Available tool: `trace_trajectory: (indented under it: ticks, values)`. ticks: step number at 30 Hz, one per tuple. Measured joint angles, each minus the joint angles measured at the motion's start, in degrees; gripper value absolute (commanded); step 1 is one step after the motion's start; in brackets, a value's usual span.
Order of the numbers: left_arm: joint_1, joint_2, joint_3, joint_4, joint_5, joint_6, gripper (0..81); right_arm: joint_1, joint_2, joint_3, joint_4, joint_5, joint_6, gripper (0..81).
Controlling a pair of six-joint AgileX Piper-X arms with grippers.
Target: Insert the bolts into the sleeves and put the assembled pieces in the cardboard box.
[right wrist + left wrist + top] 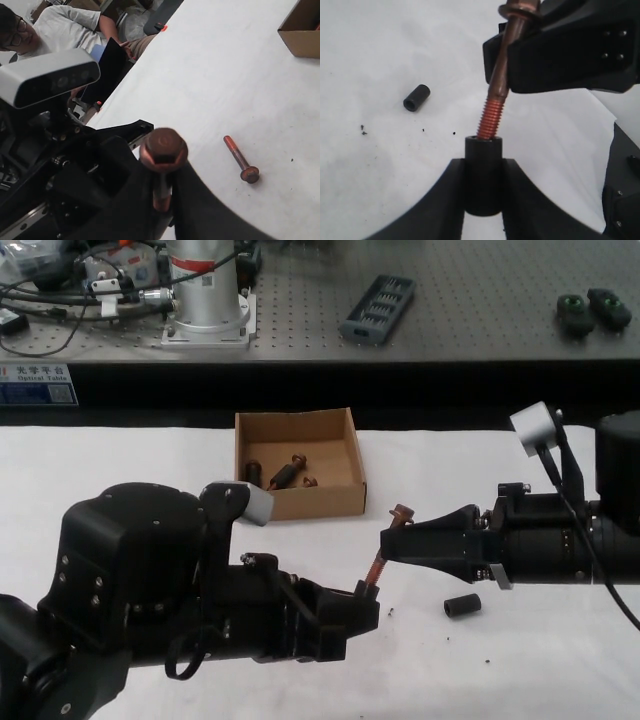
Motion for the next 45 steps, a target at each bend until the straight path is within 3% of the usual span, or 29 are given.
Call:
trace_trajectory:
  ticks: [27,30,34,45]
  values:
    - [0.00,0.69,0.41,-8.43,1.48,2.87,3.1,-0.04,-0.47,-0.43,1.23,-3.66,-1.67,6.3]
    - [0.00,0.69,0.41,-8.55,1.75,3.66,3.1,-0.15,-0.47,-0.43,1.23,-4.37,-1.68,16.4]
    - [0.00,0.69,0.23,-9.71,2.10,4.23,3.1,-0.37,-0.47,-0.30,1.99,-3.58,-1.06,43.2]
    - [0.24,0.69,0.08,-10.85,0.40,4.38,3.1,-5.76,-0.47,-0.30,4.81,-1.30,0.06,41.1]
